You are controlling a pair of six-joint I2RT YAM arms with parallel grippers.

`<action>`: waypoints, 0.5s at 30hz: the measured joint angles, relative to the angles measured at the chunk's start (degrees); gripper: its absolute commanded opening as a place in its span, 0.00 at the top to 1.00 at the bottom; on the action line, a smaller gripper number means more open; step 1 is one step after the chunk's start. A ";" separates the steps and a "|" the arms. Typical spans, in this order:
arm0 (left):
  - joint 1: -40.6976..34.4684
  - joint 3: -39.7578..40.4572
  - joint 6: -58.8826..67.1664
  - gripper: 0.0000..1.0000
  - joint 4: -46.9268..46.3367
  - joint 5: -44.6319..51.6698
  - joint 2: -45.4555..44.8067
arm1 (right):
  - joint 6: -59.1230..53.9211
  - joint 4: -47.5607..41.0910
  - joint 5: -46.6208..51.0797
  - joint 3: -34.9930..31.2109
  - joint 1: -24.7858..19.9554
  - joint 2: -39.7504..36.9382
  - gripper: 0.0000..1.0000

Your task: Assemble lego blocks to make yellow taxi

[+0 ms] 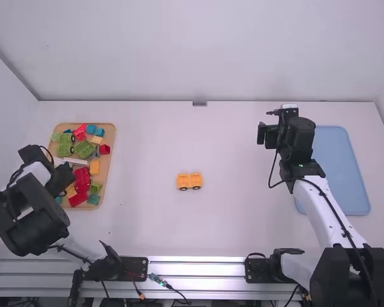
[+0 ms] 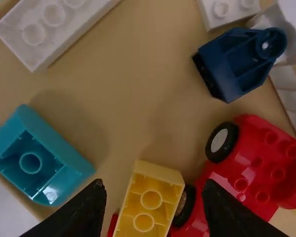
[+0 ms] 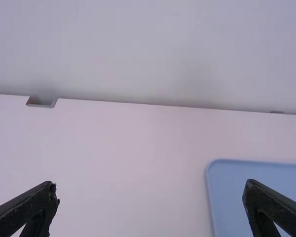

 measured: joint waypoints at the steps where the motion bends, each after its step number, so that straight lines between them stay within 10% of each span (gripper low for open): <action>1: -0.02 -0.04 -0.13 0.44 0.04 -0.07 0.00 | -0.02 0.00 0.02 0.00 -0.02 0.00 0.01; 15: 0.00 -2.36 -0.81 0.43 2.23 -0.39 0.00 | -0.02 -0.24 0.04 0.00 -0.02 0.00 0.01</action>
